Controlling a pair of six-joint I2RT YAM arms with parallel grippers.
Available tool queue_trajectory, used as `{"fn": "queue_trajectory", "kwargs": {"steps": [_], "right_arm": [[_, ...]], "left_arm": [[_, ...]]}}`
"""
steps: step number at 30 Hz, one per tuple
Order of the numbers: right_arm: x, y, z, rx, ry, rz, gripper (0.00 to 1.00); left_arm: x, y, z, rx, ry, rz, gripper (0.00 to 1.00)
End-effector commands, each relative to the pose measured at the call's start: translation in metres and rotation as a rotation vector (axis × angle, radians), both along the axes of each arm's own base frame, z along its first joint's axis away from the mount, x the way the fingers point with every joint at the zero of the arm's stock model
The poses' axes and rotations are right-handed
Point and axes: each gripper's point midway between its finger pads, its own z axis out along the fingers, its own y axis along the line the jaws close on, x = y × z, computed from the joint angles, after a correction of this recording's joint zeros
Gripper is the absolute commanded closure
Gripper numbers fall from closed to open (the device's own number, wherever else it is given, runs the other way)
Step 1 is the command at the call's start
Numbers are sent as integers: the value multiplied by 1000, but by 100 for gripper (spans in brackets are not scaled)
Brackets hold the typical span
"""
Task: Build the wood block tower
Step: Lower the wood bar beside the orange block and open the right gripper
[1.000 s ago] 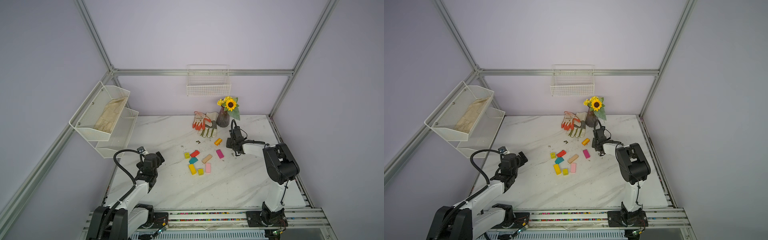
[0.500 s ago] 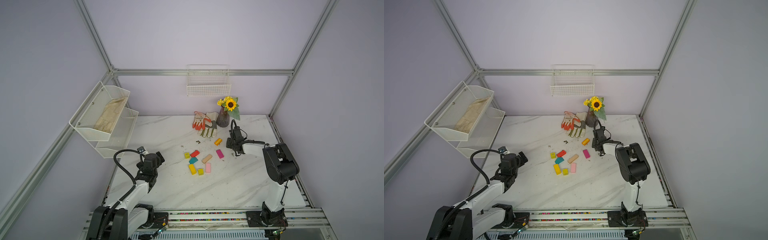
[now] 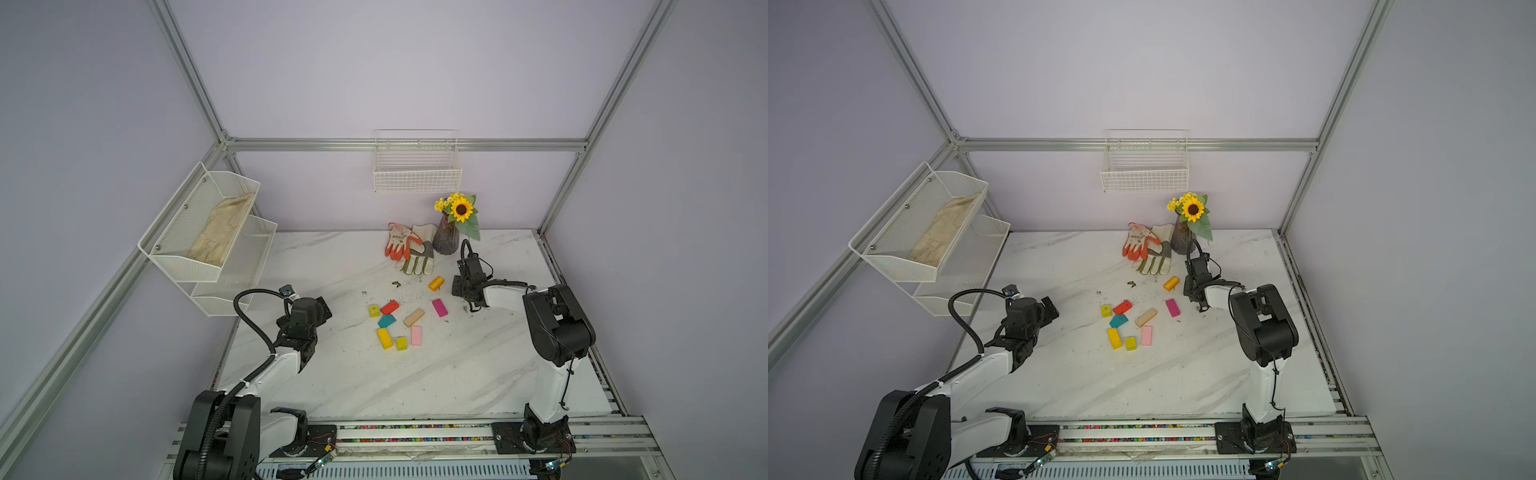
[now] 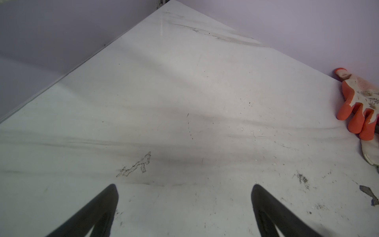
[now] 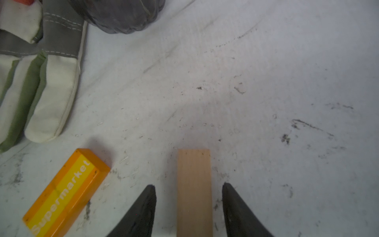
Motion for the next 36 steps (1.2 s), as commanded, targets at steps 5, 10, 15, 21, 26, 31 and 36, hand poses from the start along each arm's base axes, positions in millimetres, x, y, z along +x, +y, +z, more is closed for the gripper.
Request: {"fn": "queue_trajectory", "kwargs": {"steps": [5,10,15,21,26,31,36], "right_arm": [[2,3,8,3,-24,18,45],[0,6,12,16,-40,39,45],[-1,7,13,22,-47,46,45],[-2,8,18,31,-63,53,46],[-2,9,18,33,-64,54,48],[-1,9,18,34,-65,53,55],[1,12,13,37,-48,62,54]], "left_arm": [[24,-5,36,0,-57,-23,1],[23,-5,37,-2,-77,-28,0],[26,-6,36,-1,-72,-31,0],[26,-7,35,-1,-59,-38,1],[25,-6,36,0,-65,-31,0],[25,-6,35,1,-63,-34,0],[25,-6,36,-1,-67,-34,0]]}}
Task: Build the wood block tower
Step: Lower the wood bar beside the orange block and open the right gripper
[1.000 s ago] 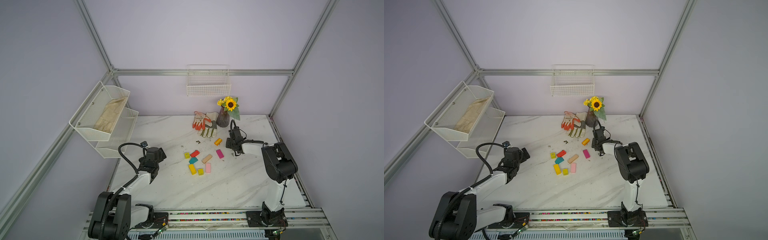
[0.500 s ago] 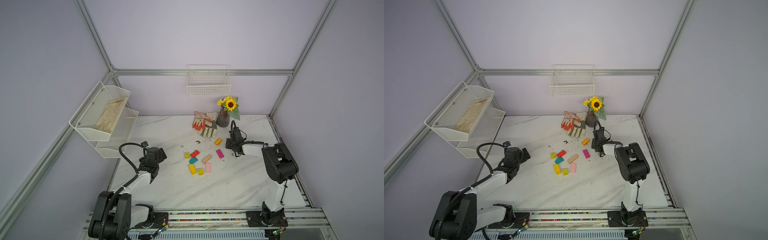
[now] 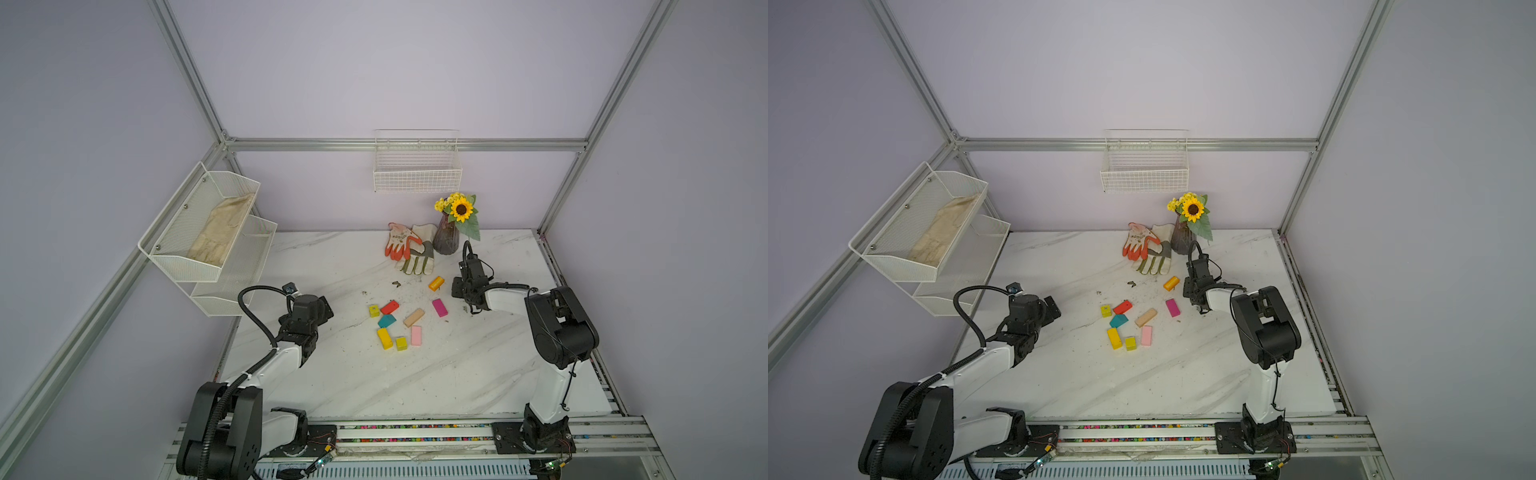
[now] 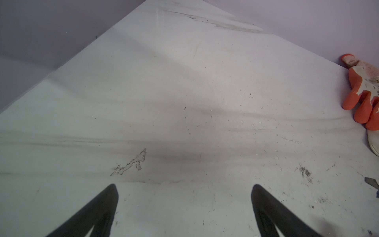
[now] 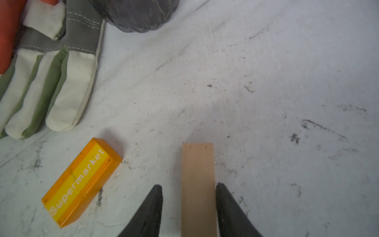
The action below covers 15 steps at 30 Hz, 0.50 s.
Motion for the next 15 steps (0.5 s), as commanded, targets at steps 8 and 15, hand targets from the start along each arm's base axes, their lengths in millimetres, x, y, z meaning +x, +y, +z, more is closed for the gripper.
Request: {"fn": "queue_trajectory", "kwargs": {"steps": [8,15], "right_arm": [[5,6,10,18,-24,17,54],[-5,-3,35,40,-118,-12,51]], "left_arm": [[24,-3,40,3,-85,-19,0],[23,-9,43,1,-97,-61,0]]}}
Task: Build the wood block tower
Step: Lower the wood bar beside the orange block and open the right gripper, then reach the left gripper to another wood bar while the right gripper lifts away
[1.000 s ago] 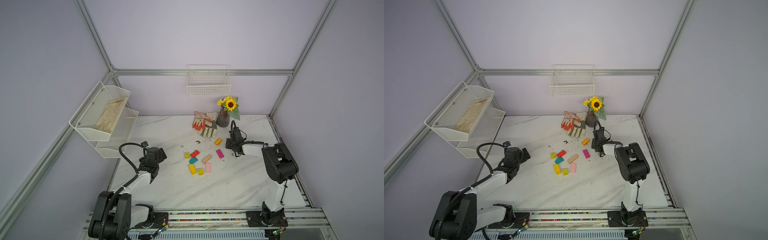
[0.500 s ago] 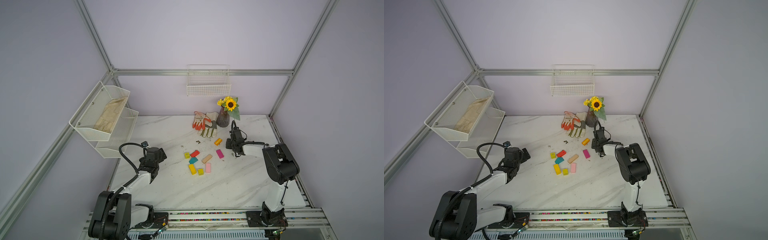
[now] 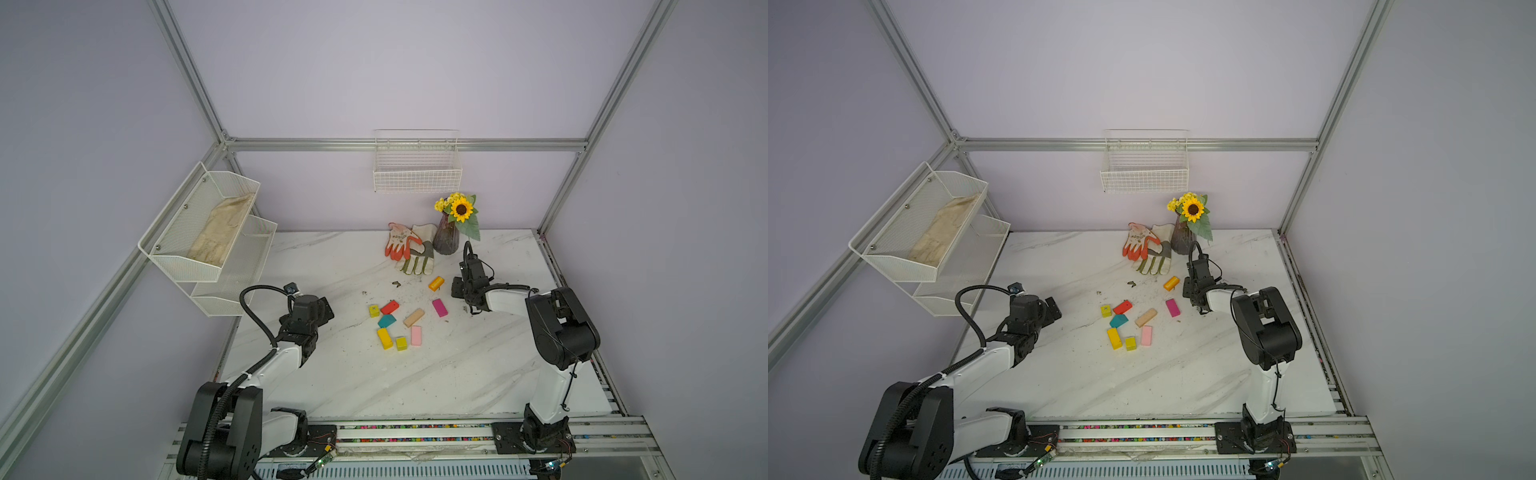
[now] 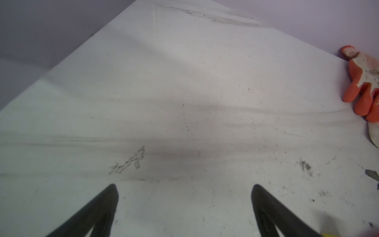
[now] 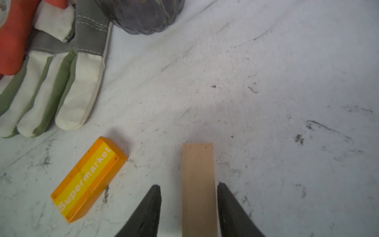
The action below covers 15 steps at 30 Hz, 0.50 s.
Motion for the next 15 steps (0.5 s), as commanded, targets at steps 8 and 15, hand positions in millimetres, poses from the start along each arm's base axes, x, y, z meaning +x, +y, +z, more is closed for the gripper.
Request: {"fn": "queue_trajectory", "kwargs": {"steps": [8,15], "right_arm": [[-27,-25,78,74,-272,-98,43],[-47,-47,104,90,-376,-194,42]], "left_arm": [[20,-14,55,-22,-175,-84,0],[3,-56,97,-91,-444,-335,0]]}}
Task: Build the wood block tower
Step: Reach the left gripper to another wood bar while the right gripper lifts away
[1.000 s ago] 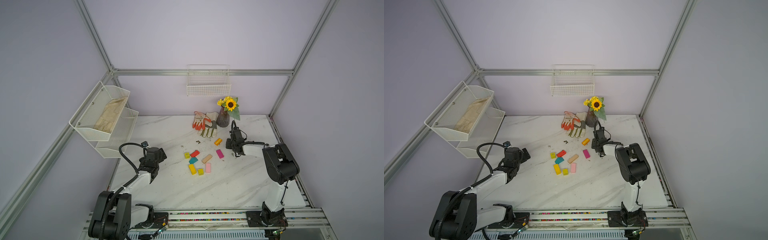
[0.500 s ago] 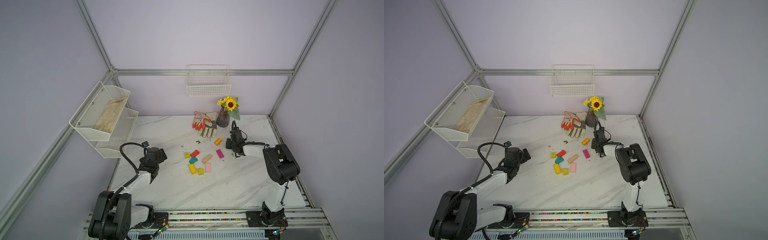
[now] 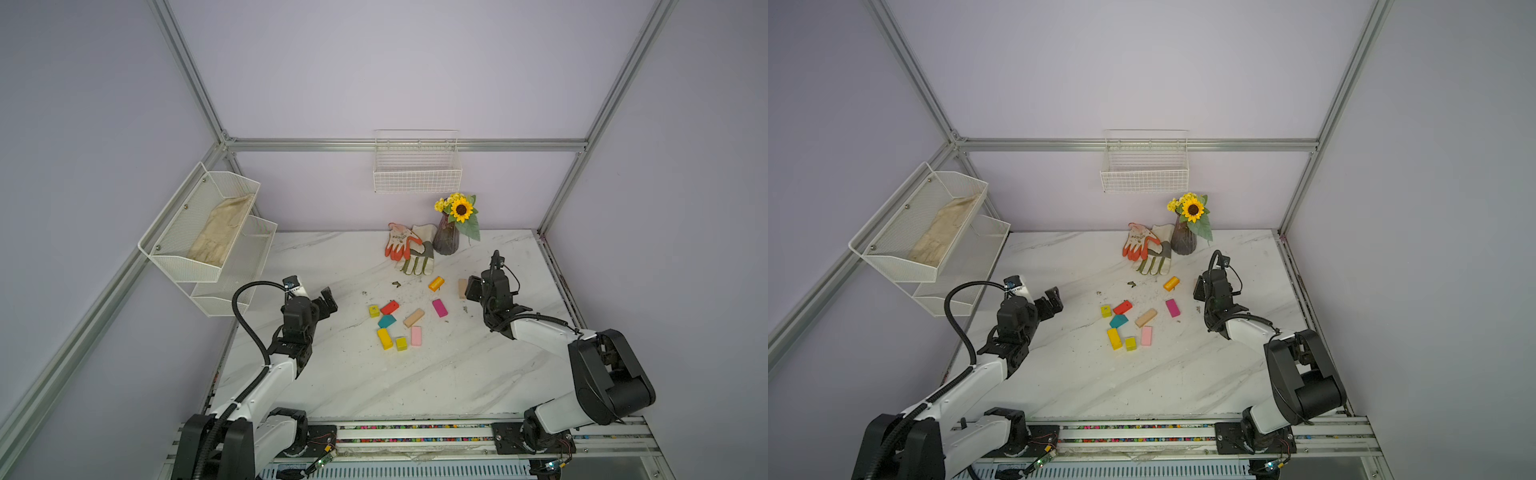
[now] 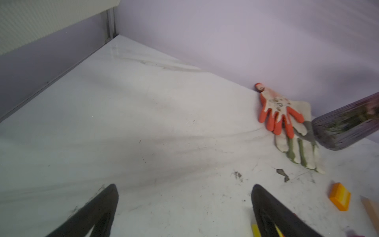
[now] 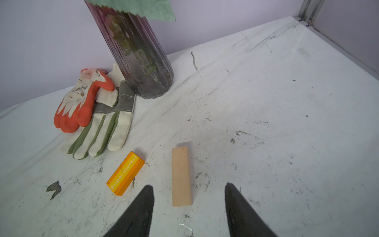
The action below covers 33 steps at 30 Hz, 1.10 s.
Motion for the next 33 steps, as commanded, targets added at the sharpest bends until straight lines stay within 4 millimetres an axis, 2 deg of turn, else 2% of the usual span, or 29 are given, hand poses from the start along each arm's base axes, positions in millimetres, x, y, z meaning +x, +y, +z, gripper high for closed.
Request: {"fn": "queue_trajectory", "kwargs": {"steps": [1,5,7,10,13,19,22,29,31,33], "right_arm": [[-5,-13,19,23,-86,-71,42],[-10,-16,25,40,-117,-85,41],[-12,-18,26,40,-121,-92,41],[-13,-19,23,41,-119,-96,40],[-12,-17,24,39,-116,-90,39],[-6,-12,16,27,-83,-72,40],[-3,-11,14,24,-73,-70,40],[-2,-9,13,21,-68,-62,42],[-2,-10,13,23,-70,-63,42],[-2,-9,13,23,-70,-61,42]], "left_arm": [[-5,-32,30,-22,-148,-174,0],[-11,-80,46,-6,-135,-337,0],[-14,-114,50,55,-125,-427,0],[-16,-156,37,118,-95,-549,0],[-11,-185,14,154,-25,-638,2],[11,-217,-27,276,177,-702,7],[18,-236,-38,321,254,-738,10],[13,-288,-59,443,312,-826,20],[12,-299,-69,479,337,-837,27],[13,-304,-77,507,373,-829,30]]}}
